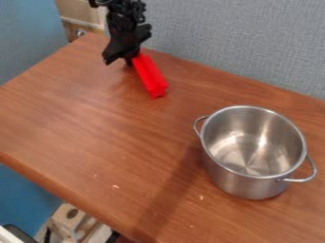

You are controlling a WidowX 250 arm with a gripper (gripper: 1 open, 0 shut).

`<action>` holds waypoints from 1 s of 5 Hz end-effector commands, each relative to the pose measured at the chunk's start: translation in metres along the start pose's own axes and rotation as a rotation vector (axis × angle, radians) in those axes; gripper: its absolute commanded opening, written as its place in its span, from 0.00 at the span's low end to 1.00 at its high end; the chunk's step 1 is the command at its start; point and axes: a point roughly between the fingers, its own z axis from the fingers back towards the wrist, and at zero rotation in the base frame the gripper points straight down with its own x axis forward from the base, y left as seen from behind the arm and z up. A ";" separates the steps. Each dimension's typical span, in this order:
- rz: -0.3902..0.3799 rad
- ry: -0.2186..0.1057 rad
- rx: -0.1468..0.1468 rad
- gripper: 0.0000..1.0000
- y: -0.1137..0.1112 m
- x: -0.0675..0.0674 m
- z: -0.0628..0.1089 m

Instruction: Put the red object in the metal pot

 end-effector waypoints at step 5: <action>-0.040 0.036 -0.015 0.00 -0.008 -0.012 0.052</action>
